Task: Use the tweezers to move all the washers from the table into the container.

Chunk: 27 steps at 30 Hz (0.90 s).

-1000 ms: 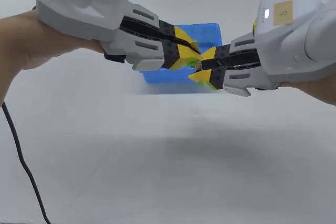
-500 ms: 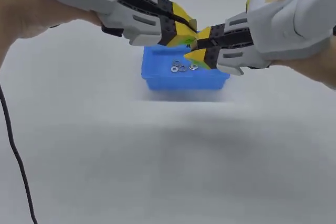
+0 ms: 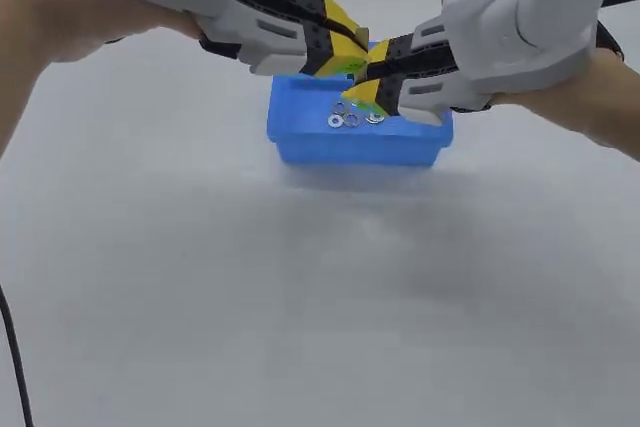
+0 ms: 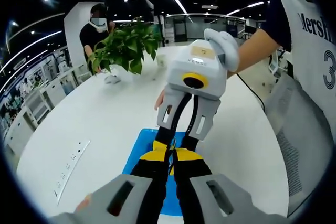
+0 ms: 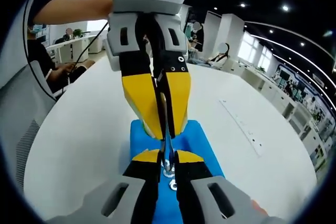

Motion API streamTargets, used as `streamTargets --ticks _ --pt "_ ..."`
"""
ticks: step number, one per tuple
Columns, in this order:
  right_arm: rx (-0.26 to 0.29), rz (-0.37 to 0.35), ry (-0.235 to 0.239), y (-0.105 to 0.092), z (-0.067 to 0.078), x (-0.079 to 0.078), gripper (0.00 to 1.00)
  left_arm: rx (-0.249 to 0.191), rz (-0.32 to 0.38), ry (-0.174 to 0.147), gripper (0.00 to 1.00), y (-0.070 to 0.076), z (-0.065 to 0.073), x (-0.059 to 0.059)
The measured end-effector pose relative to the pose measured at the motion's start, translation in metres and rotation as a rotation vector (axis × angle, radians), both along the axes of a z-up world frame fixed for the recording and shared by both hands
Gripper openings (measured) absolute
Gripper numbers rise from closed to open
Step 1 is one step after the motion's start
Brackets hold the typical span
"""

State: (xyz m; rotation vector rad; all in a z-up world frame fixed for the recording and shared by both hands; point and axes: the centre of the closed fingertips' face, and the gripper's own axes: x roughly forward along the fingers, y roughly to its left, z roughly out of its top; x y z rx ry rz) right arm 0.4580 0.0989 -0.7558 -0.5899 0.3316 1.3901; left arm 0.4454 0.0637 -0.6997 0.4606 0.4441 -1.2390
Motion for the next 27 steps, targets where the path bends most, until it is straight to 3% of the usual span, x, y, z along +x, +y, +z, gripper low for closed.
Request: streamTargets --ticks 4,8,19,27 --pt "-0.022 0.011 0.017 0.001 -0.013 -0.001 0.11 -0.007 0.011 0.028 0.07 0.002 -0.013 0.001" --pt "-0.027 0.013 0.024 0.002 -0.017 0.000 0.11 -0.008 0.015 0.036 0.07 0.003 -0.018 0.003" --pt "-0.024 -0.001 0.044 0.000 -0.021 0.004 0.11 -0.026 0.026 0.048 0.07 0.001 -0.020 0.008" --pt "-0.029 0.003 0.033 0.000 -0.019 0.002 0.12 -0.013 0.026 0.043 0.07 0.001 -0.019 0.003"
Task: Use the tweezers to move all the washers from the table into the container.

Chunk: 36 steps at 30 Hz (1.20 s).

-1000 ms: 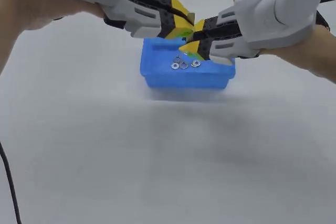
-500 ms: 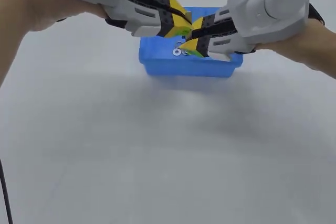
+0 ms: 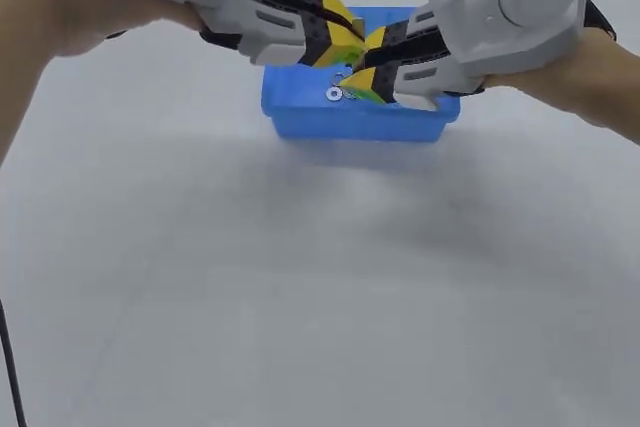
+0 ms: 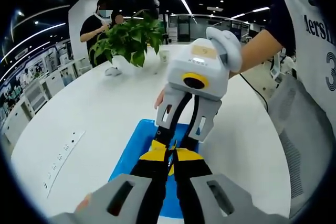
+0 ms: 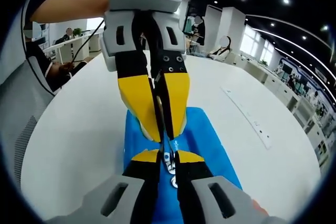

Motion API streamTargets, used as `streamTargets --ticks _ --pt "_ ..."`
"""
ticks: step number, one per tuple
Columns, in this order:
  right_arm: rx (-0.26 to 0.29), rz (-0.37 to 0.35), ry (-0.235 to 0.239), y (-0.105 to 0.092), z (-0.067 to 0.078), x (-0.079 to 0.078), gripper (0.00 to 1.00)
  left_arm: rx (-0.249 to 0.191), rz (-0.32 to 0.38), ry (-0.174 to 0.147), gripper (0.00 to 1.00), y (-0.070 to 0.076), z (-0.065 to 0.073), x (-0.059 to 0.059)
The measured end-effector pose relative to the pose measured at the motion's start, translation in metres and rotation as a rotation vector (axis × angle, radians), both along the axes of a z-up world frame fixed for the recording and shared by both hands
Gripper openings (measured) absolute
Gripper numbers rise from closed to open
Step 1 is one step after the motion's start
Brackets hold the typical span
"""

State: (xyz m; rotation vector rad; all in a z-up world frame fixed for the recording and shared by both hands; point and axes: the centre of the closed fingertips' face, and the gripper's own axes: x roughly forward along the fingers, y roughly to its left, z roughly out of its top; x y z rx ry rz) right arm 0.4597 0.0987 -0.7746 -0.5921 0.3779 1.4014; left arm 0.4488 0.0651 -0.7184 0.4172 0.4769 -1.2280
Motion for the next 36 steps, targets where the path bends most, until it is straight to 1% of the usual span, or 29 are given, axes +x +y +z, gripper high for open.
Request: streamTargets --ticks 3,7,12,14,17,18,20,24,27,30,32,33,34,35,36 --pt "0.005 0.003 -0.005 0.000 0.005 -0.002 0.12 0.005 -0.004 -0.008 0.07 0.000 0.003 -0.002" --pt "0.014 0.004 -0.012 0.000 0.012 -0.004 0.12 0.010 -0.011 -0.027 0.07 0.000 0.012 -0.004" --pt "0.024 0.016 -0.026 -0.002 0.024 -0.010 0.11 0.009 -0.022 -0.050 0.07 0.000 0.022 -0.010" --pt "0.027 0.025 -0.029 -0.003 0.027 -0.014 0.11 0.008 -0.034 -0.059 0.07 -0.001 0.027 -0.016" --pt "0.028 0.045 -0.042 -0.006 0.036 -0.024 0.11 0.008 -0.053 -0.074 0.07 -0.001 0.035 -0.026" --pt "0.031 0.052 -0.044 -0.006 0.039 -0.027 0.11 0.007 -0.057 -0.077 0.07 -0.001 0.036 -0.027" --pt "0.038 0.066 -0.051 -0.008 0.046 -0.034 0.11 0.002 -0.073 -0.092 0.07 -0.001 0.045 -0.036" --pt "0.043 0.095 -0.062 -0.011 0.058 -0.048 0.11 -0.001 -0.085 -0.102 0.07 -0.001 0.055 -0.050" --pt "0.038 0.118 -0.069 -0.014 0.064 -0.060 0.10 0.004 -0.099 -0.110 0.06 -0.001 0.062 -0.063" --pt "0.020 0.142 -0.083 -0.018 0.069 -0.077 0.09 0.015 -0.113 -0.118 0.06 0.000 0.064 -0.077" --pt "0.009 0.160 -0.085 -0.019 0.069 -0.085 0.09 0.011 -0.121 -0.109 0.06 0.002 0.065 -0.087" --pt "-0.003 0.171 -0.092 -0.019 0.069 -0.091 0.09 0.013 -0.123 -0.108 0.06 0.003 0.064 -0.090" --pt "-0.006 0.173 -0.095 -0.019 0.069 -0.093 0.08 0.011 -0.120 -0.099 0.06 0.005 0.064 -0.094" --pt "-0.016 0.180 -0.094 -0.020 0.070 -0.098 0.08 0.013 -0.118 -0.096 0.06 0.006 0.062 -0.097" --pt "-0.021 0.182 -0.094 -0.020 0.069 -0.100 0.08 0.019 -0.113 -0.094 0.06 0.008 0.060 -0.100"
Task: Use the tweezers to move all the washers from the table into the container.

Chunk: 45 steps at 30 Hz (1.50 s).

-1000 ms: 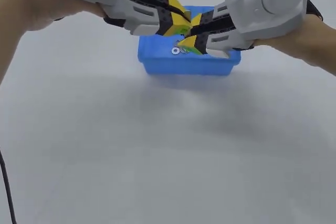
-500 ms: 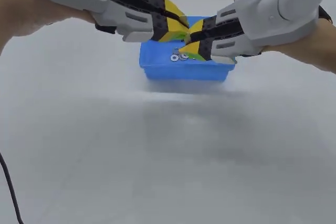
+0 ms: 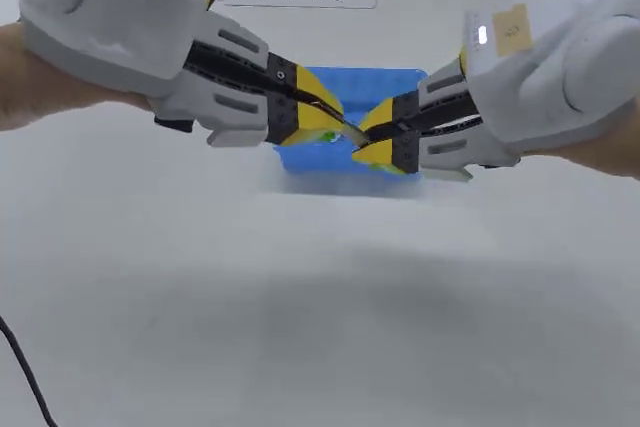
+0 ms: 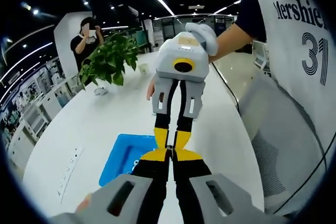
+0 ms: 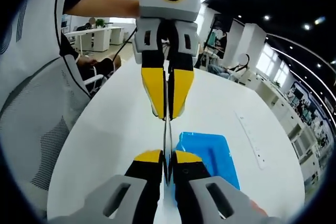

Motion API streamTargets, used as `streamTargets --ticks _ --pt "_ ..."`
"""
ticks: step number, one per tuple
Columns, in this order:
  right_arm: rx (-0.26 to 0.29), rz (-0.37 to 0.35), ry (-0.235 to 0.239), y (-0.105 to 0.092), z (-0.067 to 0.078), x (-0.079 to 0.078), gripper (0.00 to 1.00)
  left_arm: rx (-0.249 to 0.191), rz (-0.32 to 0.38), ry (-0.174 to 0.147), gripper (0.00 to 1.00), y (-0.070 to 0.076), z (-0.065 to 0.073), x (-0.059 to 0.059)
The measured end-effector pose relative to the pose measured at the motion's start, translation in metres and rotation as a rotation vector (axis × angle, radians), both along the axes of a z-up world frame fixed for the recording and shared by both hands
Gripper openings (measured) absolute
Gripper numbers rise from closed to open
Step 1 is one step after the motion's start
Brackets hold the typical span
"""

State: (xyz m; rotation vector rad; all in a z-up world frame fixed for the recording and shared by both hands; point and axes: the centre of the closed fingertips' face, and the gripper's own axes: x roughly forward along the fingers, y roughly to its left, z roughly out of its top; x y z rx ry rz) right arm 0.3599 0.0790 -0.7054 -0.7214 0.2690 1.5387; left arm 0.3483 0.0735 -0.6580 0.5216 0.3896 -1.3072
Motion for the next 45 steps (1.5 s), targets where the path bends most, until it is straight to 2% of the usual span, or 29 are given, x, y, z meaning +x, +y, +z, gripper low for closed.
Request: streamTargets --ticks 6,12,16,20,25,28,34,38,40,43,45 --pt "-0.035 -0.001 0.004 0.001 -0.002 -0.018 0.08 -0.014 0.024 0.017 0.06 0.003 -0.006 -0.013" --pt "-0.064 0.003 0.019 0.001 -0.006 -0.033 0.08 0.006 0.037 0.040 0.06 0.009 -0.022 -0.024" --pt "-0.072 0.007 0.030 0.001 -0.011 -0.038 0.08 0.041 0.036 0.046 0.07 0.013 -0.036 -0.028" --pt "-0.089 0.001 0.037 0.003 -0.020 -0.038 0.08 0.065 0.042 0.056 0.07 0.015 -0.051 -0.026" --pt "-0.114 -0.018 0.053 0.001 -0.037 -0.034 0.08 0.073 0.047 0.088 0.07 0.014 -0.072 -0.021" --pt "-0.152 -0.023 0.041 -0.002 -0.054 -0.029 0.08 0.082 0.056 0.105 0.07 0.012 -0.087 -0.017" --pt "-0.207 -0.061 0.069 -0.006 -0.082 -0.019 0.08 0.122 0.061 0.129 0.07 0.011 -0.120 -0.009" --pt "-0.226 -0.068 0.102 -0.009 -0.093 -0.017 0.08 0.132 0.060 0.152 0.07 0.010 -0.132 -0.007" --pt "-0.230 -0.070 0.111 -0.009 -0.096 -0.016 0.08 0.142 0.060 0.150 0.07 0.011 -0.137 -0.006" --pt "-0.238 -0.075 0.130 -0.009 -0.101 -0.016 0.08 0.145 0.070 0.170 0.07 0.012 -0.141 -0.005" --pt "-0.237 -0.094 0.157 -0.009 -0.102 -0.016 0.08 0.146 0.076 0.172 0.08 0.012 -0.144 -0.004"
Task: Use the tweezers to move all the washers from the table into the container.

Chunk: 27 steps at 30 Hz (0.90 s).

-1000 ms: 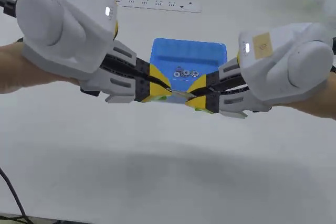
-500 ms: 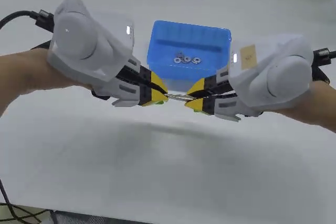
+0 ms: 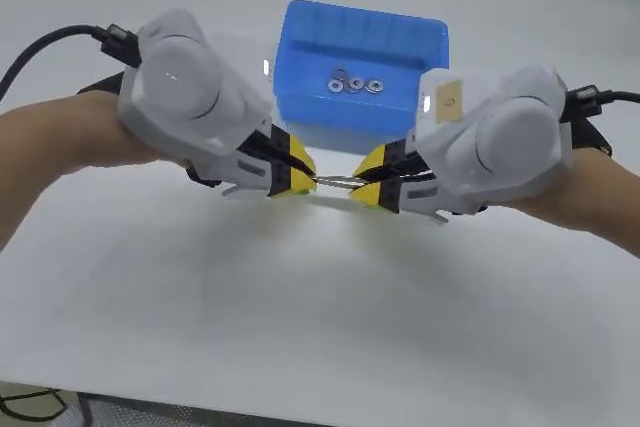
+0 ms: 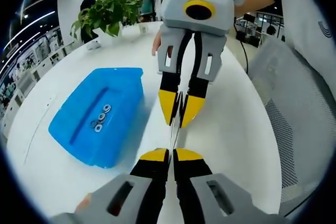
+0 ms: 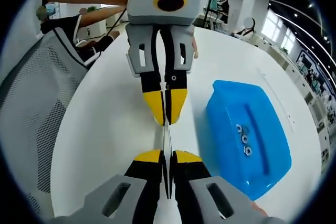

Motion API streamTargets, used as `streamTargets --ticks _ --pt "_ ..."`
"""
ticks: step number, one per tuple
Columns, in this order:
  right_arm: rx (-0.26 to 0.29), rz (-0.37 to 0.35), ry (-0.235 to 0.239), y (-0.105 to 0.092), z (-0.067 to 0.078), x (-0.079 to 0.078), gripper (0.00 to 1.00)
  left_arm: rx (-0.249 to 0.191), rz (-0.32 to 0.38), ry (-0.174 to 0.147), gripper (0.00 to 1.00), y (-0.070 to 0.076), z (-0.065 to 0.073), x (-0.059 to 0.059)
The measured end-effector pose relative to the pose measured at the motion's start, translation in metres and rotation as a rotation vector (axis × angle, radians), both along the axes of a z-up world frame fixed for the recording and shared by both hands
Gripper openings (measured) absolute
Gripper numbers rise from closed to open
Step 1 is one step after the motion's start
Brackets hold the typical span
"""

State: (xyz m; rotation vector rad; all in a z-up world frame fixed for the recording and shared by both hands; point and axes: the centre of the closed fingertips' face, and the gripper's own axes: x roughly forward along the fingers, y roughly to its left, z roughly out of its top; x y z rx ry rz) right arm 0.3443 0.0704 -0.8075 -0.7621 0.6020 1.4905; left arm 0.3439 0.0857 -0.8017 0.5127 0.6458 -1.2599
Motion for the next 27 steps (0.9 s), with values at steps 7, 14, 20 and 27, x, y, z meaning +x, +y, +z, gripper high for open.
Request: streamTargets --ticks 7,14,20,27 --pt "-0.015 0.007 0.008 0.0012 -0.0043 -0.0013 0.09 0.025 -0.002 0.010 0.07 0.0017 -0.0053 -0.0001" --pt "-0.031 0.006 0.016 -0.0019 -0.0084 -0.0019 0.09 0.047 -0.002 0.009 0.08 -0.0003 -0.0097 0.0005" --pt "-0.032 0.001 0.015 -0.0027 -0.0081 -0.0015 0.10 0.049 0.003 0.016 0.08 -0.0007 -0.0091 0.0017" --pt "-0.035 -0.012 0.027 -0.0031 -0.0084 -0.0016 0.11 0.054 0.010 0.032 0.09 -0.0011 -0.0089 0.0004"
